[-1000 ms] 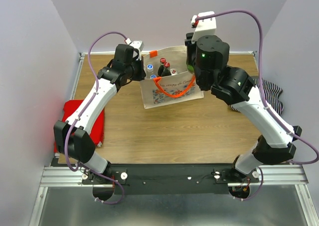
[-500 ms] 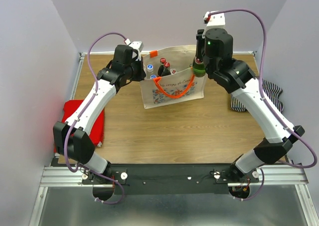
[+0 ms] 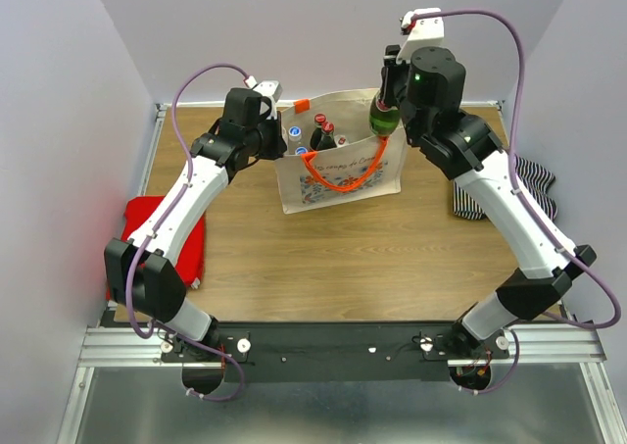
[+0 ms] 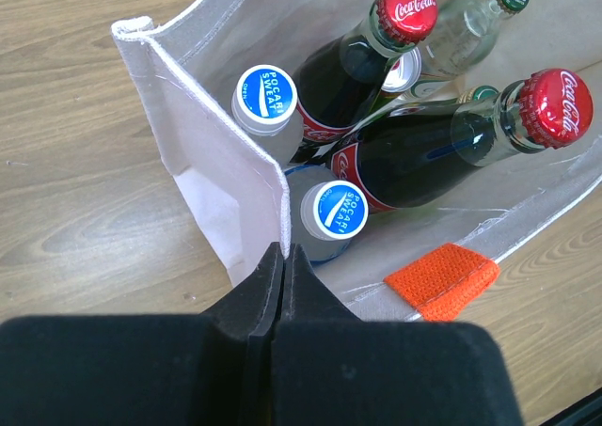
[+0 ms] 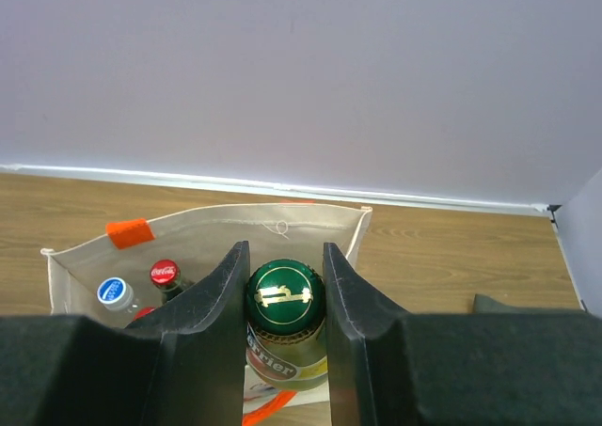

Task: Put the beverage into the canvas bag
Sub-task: Place the drink in the canvas bag.

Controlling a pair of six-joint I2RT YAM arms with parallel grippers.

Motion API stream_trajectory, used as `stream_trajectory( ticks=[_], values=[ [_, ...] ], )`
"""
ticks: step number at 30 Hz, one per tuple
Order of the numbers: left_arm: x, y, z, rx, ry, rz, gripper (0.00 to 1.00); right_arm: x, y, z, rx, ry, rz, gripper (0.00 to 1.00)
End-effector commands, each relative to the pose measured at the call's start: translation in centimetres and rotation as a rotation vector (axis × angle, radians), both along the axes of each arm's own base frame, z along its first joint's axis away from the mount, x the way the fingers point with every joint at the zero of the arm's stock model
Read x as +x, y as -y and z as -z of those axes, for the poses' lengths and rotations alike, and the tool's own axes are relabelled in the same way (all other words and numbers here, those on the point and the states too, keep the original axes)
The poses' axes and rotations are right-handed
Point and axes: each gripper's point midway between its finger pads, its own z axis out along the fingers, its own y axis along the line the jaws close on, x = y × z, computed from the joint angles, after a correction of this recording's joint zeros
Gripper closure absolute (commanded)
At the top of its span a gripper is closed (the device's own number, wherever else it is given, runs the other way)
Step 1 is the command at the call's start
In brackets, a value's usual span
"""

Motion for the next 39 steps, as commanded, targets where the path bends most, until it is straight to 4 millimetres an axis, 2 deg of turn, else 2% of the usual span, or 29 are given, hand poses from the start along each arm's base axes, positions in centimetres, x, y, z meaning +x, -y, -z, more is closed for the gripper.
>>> stream_trajectory(
  ticks=[1,8,12,20,23,30,32,33,36,37,39],
  values=[
    [-0.4,0.2,-1.8,-0.023,0.041,0.027,1.00,1.5,0.2,-4.2,0.106,0.152,-0.012,0.99],
    [-0.5,0.0,-1.8,-0.017,0.043,0.025,1.00,3.6,0.1,-2.3,0.128,0.126,-0.047,0.99],
    [-0.6,0.0,-1.8,-0.016,0.043,0.024,1.00,4.6,0.3,-0.4,0.125,0.087,-0.046,0.99],
    [-0.6,0.0,-1.5,-0.014,0.039,0.023,1.00,3.8,0.8,2.2,0.108,0.015,-0.039,0.99],
    [-0.4,0.0,-1.4,-0.013,0.036,0.023,1.00,3.5,1.1,3.8,0.093,-0.027,-0.024,0.99],
    [-0.3,0.1,-1.3,-0.009,0.035,0.022,1.00,2.5,2.9,6.5,0.052,-0.091,0.039,0.99],
    [-0.2,0.1,-1.3,-0.008,0.035,0.021,1.00,2.1,3.6,6.7,0.051,-0.091,0.064,0.99],
    [-0.1,0.0,-1.2,-0.005,0.033,0.019,1.00,2.1,3.7,7.6,0.041,-0.103,0.071,0.99],
    [0.0,0.1,-1.4,-0.007,0.038,0.021,1.00,1.9,4.7,8.3,0.046,-0.115,0.096,0.99],
    [0.0,0.2,-1.4,-0.006,0.036,0.023,1.00,2.1,4.9,9.2,0.045,-0.134,0.095,0.99],
    [0.1,0.2,-1.4,-0.005,0.037,0.023,1.00,2.0,5.0,9.5,0.062,-0.133,0.091,0.99]
  ],
)
